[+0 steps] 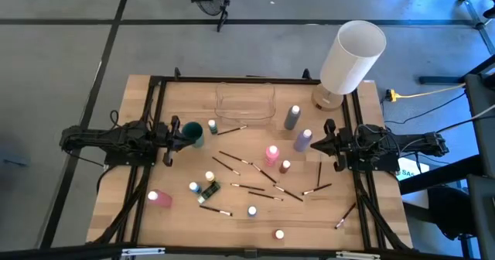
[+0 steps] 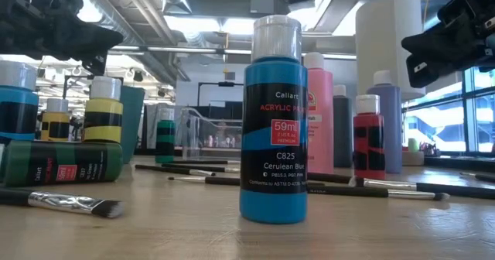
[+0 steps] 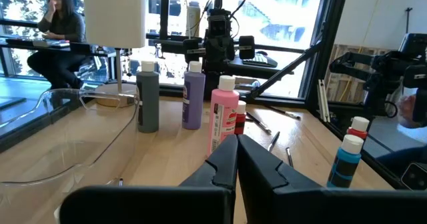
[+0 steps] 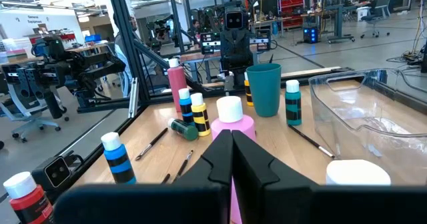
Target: Pick & Place Paint Supplies
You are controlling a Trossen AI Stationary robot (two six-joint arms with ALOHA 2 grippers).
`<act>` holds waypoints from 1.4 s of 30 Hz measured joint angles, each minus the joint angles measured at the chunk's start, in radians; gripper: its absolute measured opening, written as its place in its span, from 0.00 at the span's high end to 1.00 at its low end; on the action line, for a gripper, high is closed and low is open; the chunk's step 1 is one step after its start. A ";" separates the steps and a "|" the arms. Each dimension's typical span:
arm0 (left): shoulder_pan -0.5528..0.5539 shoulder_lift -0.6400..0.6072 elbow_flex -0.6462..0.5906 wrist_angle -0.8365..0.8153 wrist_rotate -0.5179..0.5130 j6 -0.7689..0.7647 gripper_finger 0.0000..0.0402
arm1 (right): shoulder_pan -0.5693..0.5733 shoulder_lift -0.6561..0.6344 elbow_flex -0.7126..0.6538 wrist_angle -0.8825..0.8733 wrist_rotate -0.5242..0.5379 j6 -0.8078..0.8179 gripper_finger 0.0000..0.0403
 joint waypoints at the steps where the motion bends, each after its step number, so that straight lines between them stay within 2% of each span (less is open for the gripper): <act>1: 0.000 0.000 0.000 0.000 0.000 0.000 0.98 | 0.000 0.000 0.000 0.000 0.000 0.000 0.98; 23: 0.000 0.000 0.000 0.000 0.000 0.000 0.98 | 0.000 0.000 0.000 0.000 0.000 0.000 0.98; 33: 0.000 0.000 0.000 0.000 0.000 0.000 0.98 | 0.000 0.000 0.000 0.080 0.000 -0.050 0.98; 42: 0.000 0.000 0.000 0.000 0.000 0.000 0.98 | 0.000 0.000 0.000 0.084 -0.006 0.103 0.98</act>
